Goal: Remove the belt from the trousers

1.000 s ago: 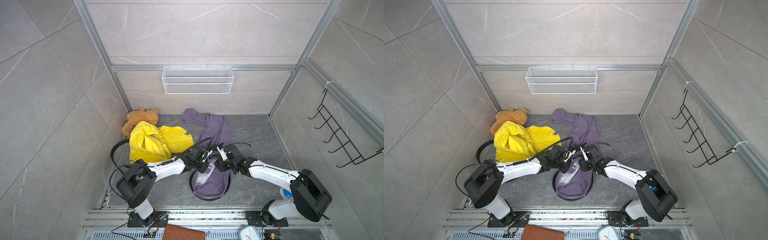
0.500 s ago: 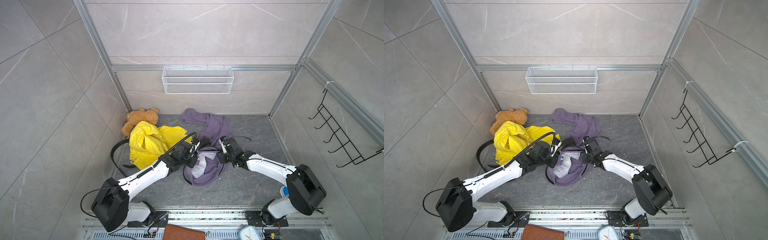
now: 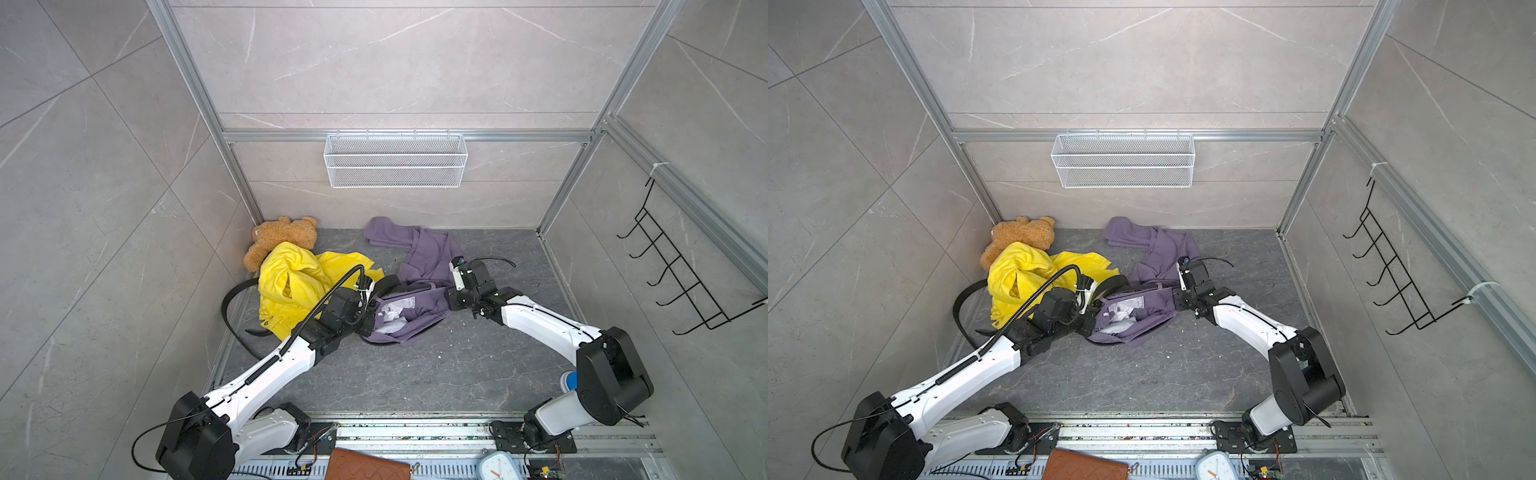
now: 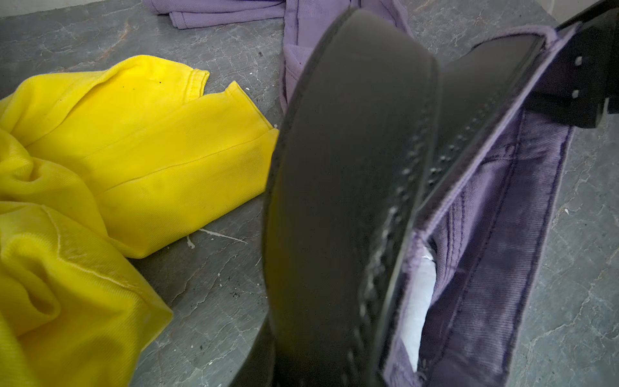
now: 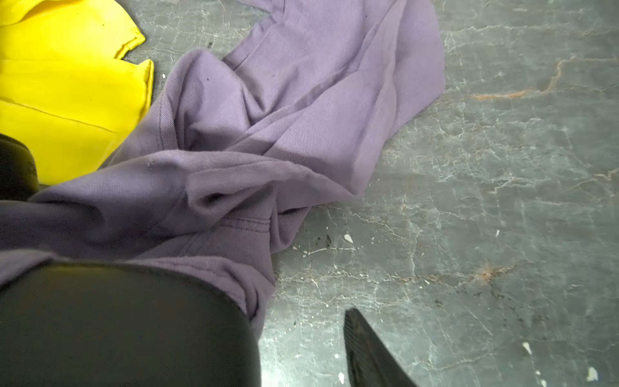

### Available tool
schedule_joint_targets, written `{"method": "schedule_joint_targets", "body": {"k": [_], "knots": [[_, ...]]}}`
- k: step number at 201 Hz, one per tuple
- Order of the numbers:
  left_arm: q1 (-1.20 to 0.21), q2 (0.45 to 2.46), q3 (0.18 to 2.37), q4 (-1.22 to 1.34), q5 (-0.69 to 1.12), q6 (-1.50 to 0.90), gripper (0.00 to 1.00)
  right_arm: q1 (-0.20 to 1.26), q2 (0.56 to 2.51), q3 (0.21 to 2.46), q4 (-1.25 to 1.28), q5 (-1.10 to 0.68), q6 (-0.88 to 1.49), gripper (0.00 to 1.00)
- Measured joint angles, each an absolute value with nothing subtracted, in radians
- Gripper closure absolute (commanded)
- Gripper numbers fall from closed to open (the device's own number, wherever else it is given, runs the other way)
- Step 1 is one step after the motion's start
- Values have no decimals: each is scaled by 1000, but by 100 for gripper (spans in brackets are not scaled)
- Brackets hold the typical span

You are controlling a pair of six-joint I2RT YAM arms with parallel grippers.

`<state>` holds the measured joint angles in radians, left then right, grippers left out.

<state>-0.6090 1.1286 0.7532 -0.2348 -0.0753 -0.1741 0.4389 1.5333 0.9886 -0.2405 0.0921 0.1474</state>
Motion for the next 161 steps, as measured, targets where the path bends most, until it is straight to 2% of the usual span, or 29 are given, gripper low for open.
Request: {"method": "schedule_joint_targets", "body": {"k": [49, 73, 95, 109, 161], "knots": [[-620, 1128, 728, -234, -62, -318, 98, 396, 1531, 981, -258, 16, 121, 49], [-664, 1140, 694, -241, -84, -384, 79, 412, 1534, 971, -260, 21, 104, 49], [-666, 1158, 670, -261, -112, -429, 56, 435, 1554, 971, -257, 49, 97, 49], [-661, 1154, 644, -285, -135, -447, 47, 437, 1576, 970, -257, 78, 93, 48], [-660, 1143, 657, -355, -183, -461, 42, 451, 1590, 967, -249, 126, 81, 48]]}}
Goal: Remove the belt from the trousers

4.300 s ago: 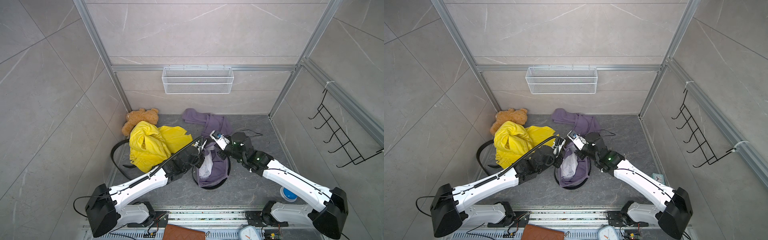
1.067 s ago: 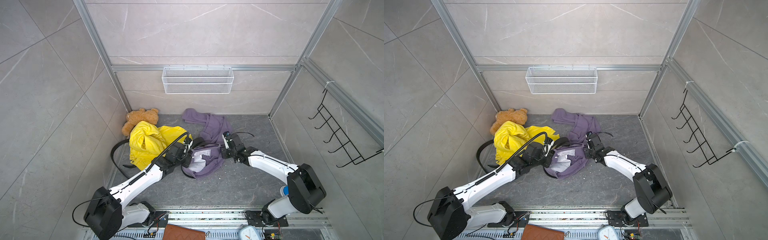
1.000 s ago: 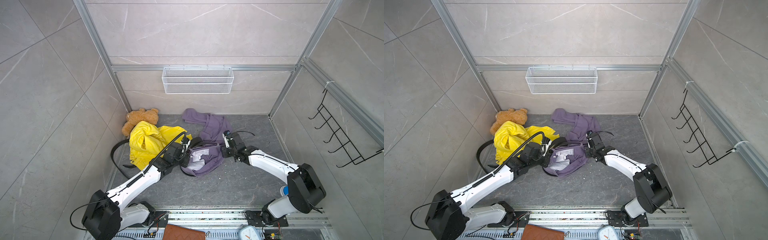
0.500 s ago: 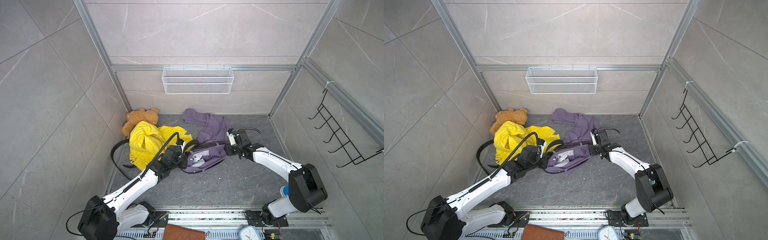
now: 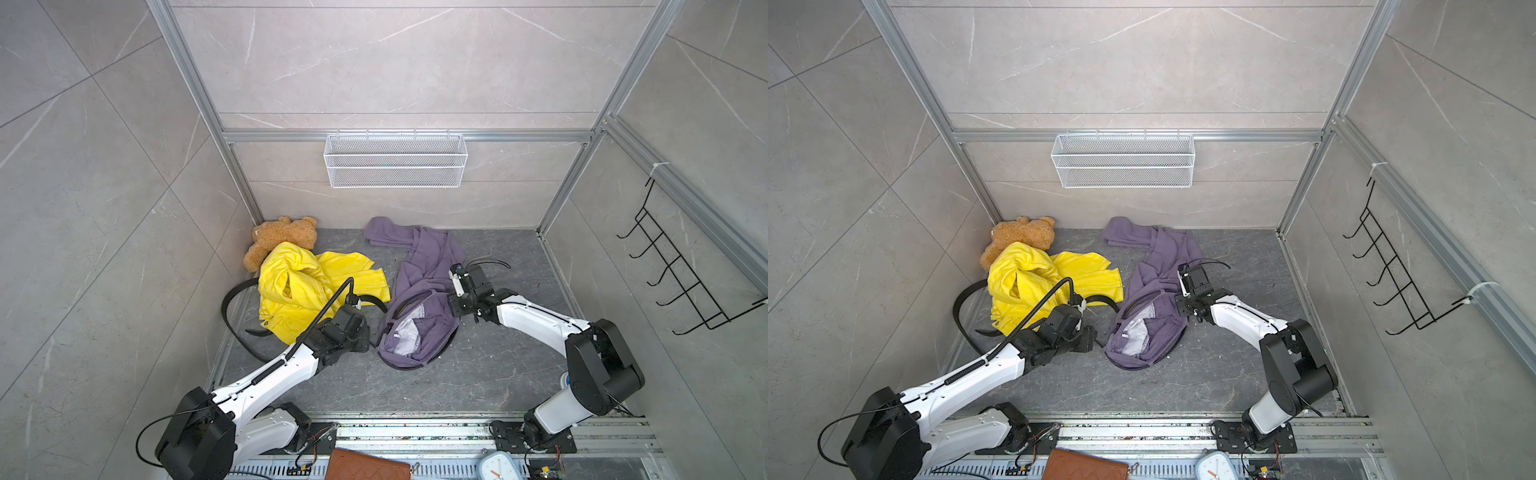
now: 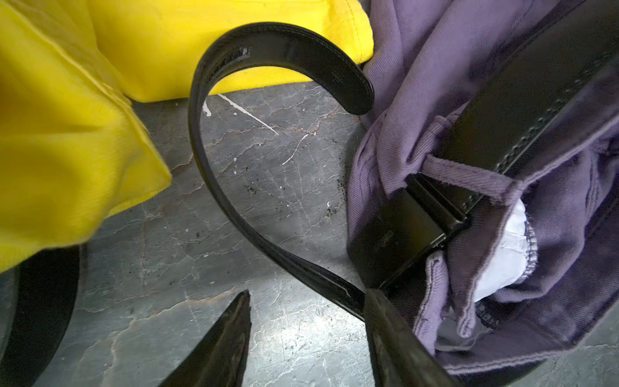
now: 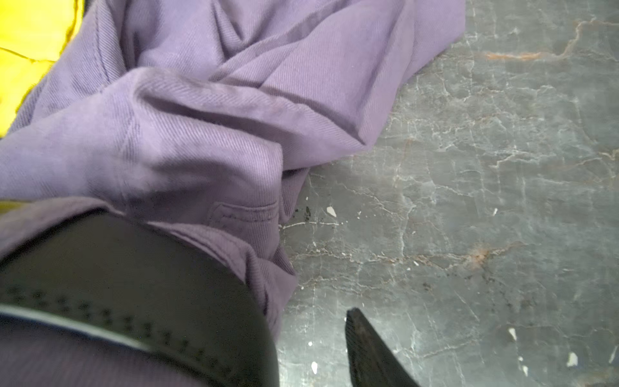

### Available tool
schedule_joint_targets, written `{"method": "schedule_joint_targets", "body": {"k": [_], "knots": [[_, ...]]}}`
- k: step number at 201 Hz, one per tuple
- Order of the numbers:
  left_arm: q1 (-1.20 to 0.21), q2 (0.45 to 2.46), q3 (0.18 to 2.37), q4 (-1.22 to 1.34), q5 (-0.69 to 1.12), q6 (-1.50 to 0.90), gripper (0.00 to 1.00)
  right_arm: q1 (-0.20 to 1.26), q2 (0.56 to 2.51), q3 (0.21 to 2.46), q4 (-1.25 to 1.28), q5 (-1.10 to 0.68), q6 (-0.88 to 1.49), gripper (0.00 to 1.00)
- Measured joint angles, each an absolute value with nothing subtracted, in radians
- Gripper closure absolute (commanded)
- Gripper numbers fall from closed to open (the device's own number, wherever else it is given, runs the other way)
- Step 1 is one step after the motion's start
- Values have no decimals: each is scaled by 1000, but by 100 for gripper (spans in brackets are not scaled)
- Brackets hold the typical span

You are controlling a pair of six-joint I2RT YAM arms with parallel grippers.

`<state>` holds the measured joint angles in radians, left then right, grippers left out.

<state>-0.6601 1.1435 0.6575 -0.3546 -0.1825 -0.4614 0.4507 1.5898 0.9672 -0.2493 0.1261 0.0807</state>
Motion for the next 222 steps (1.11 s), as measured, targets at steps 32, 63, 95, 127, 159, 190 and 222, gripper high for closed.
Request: {"method": "schedule_joint_targets", "body": {"k": [32, 63, 95, 127, 159, 190, 222], "knots": [[-660, 1266, 776, -394, -220, -458, 42, 451, 1590, 967, -249, 135, 81, 48], [-660, 1381, 801, -482, -252, -513, 43, 451, 1590, 967, -250, 147, 82, 47], [-660, 1410, 800, -631, -265, -611, 45, 451, 1590, 967, -249, 159, 82, 47], [-663, 1329, 755, -729, -213, -748, 43, 438, 1591, 967, -238, 152, 75, 41], [-693, 1241, 727, -740, -143, -805, 39, 448, 1550, 903, -135, 54, -12, 26], [-702, 1269, 814, -704, -104, -771, 37, 505, 1397, 799, -62, -57, -155, 16], [-702, 1287, 891, -642, -77, -707, 37, 527, 1312, 812, -34, -221, -338, 12]]}}
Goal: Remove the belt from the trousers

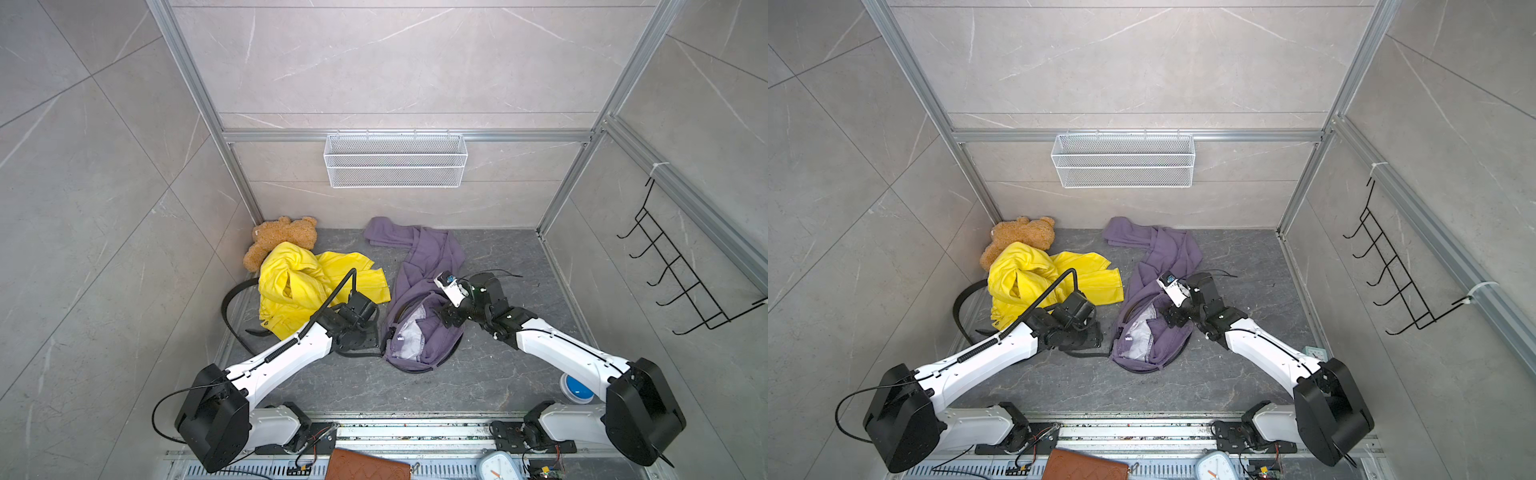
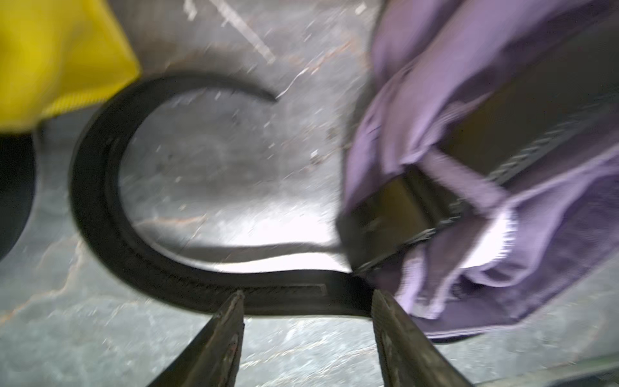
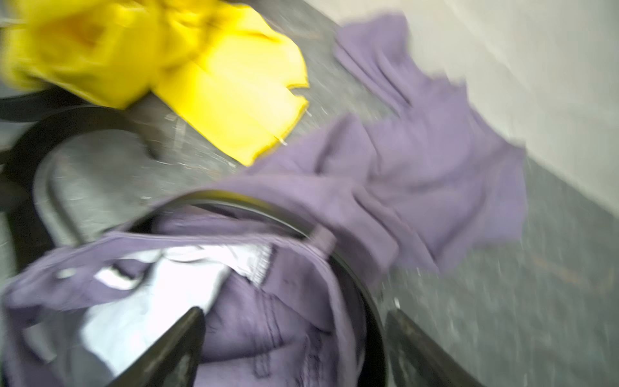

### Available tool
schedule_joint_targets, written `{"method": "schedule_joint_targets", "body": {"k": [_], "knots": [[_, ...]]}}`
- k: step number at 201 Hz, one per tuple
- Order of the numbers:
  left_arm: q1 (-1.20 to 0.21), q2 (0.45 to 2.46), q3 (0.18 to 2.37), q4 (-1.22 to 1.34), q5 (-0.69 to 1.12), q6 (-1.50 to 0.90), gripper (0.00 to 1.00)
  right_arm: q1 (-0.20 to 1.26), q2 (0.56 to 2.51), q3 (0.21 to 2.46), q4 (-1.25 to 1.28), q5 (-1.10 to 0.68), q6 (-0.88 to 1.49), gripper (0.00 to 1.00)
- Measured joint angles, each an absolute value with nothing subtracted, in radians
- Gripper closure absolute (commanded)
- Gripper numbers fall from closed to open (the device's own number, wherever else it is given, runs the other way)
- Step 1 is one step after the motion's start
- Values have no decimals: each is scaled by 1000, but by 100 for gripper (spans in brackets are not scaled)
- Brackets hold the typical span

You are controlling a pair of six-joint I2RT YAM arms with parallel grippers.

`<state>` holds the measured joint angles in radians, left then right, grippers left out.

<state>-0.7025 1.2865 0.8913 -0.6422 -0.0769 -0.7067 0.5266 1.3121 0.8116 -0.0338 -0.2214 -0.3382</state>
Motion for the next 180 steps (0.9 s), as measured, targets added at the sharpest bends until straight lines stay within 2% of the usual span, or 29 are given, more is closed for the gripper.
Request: {"method": "schedule_joint_targets", "body": {"k": [28, 44, 83, 96, 104, 116, 123, 134, 139, 161, 180], "knots": [[-702, 1286, 899, -621, -75, -671, 36, 558, 1353, 892, -106, -338, -542, 10], [-702, 1281, 888, -618, -76, -659, 35, 565, 1427, 982, -187, -371, -653, 6], [-693, 1258, 850, -616, -76, -638, 35, 574, 1594, 1115, -309, -350, -877, 4], [-686, 1250, 834, -614, -77, -633, 35, 575, 1655, 1153, -348, -336, -937, 7], [-681, 1244, 825, -612, -78, -630, 35, 576, 1691, 1173, -360, -329, -968, 13], [-677, 1236, 818, -611, -81, -627, 35, 578, 1734, 1193, -368, -320, -994, 28], [-674, 1230, 817, -610, -84, -624, 35, 579, 1757, 1206, -371, -318, -1007, 42], [-669, 1221, 816, -604, -93, -616, 35, 583, 1792, 1230, -369, -318, -1019, 70], [-666, 1217, 816, -600, -97, -611, 35, 586, 1803, 1238, -365, -318, -1019, 79], [-643, 1206, 817, -590, -102, -587, 34, 603, 1814, 1217, -289, -327, -1008, 100], [-617, 1198, 818, -570, -98, -553, 33, 618, 1775, 1126, -171, -329, -983, 100]]}}
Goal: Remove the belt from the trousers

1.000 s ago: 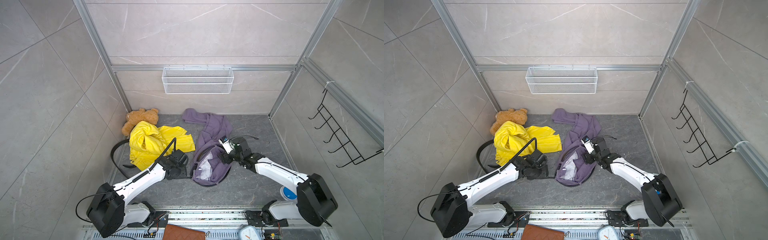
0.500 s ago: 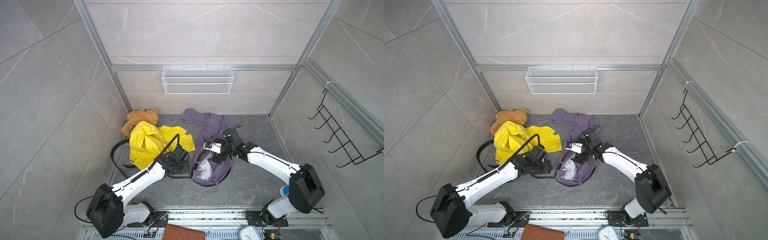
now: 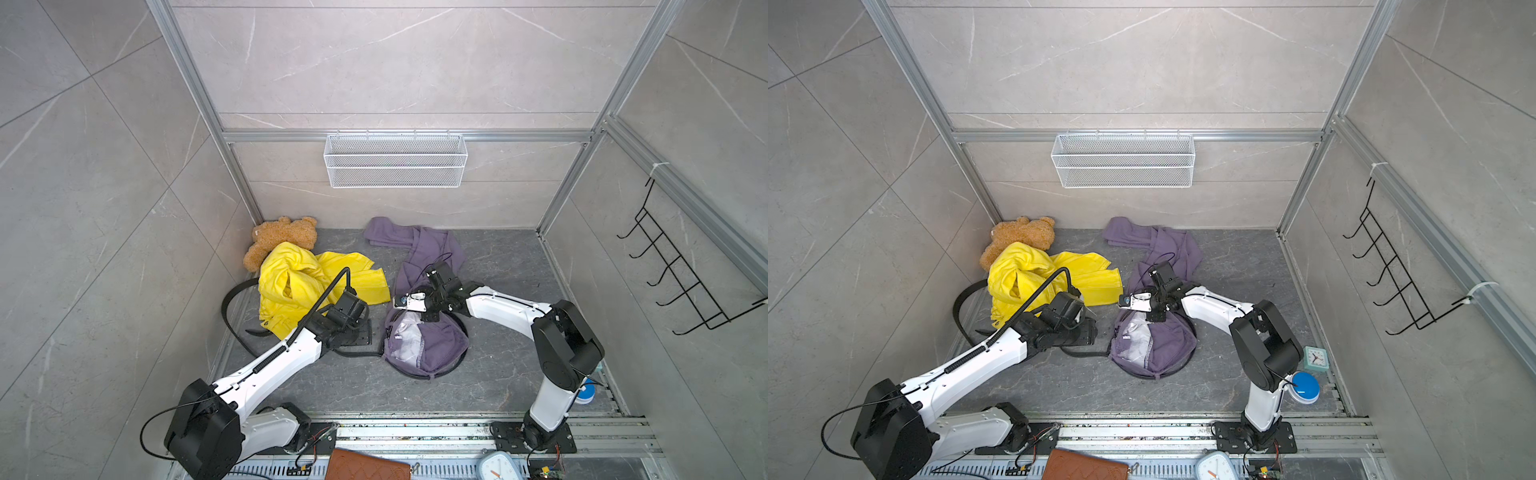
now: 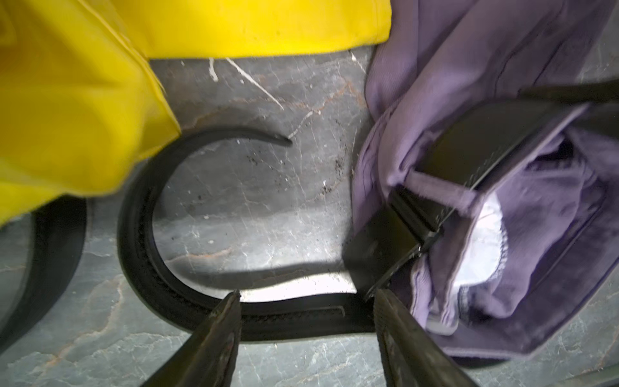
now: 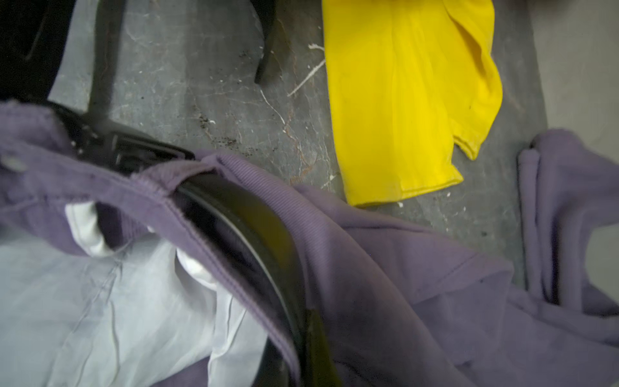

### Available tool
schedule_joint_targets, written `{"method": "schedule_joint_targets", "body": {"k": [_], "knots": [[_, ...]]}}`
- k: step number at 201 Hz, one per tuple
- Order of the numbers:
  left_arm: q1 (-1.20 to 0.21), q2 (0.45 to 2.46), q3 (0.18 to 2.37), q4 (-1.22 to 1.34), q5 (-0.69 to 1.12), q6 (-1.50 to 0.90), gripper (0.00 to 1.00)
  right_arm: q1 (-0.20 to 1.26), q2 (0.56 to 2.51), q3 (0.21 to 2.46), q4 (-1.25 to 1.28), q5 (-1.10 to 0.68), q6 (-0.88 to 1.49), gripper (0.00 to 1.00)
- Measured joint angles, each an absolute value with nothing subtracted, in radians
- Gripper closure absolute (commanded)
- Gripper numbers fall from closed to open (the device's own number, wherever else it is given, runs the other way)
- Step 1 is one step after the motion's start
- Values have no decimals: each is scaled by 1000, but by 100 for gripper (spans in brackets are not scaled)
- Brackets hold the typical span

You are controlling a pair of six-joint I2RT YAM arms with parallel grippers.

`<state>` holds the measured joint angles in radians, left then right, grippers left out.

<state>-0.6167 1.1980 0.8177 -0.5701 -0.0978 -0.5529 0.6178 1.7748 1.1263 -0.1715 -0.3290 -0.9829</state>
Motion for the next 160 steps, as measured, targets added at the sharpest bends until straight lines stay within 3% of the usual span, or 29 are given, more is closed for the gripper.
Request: {"method": "schedule_joint_targets", "body": {"k": [84, 160], "knots": [[-587, 1200, 757, -340, 194, -445, 36, 654, 1642, 913, 203, -325, -789, 100], [-639, 1247, 755, -331, 191, -419, 52, 657, 1648, 908, 265, -313, -732, 100]]}}
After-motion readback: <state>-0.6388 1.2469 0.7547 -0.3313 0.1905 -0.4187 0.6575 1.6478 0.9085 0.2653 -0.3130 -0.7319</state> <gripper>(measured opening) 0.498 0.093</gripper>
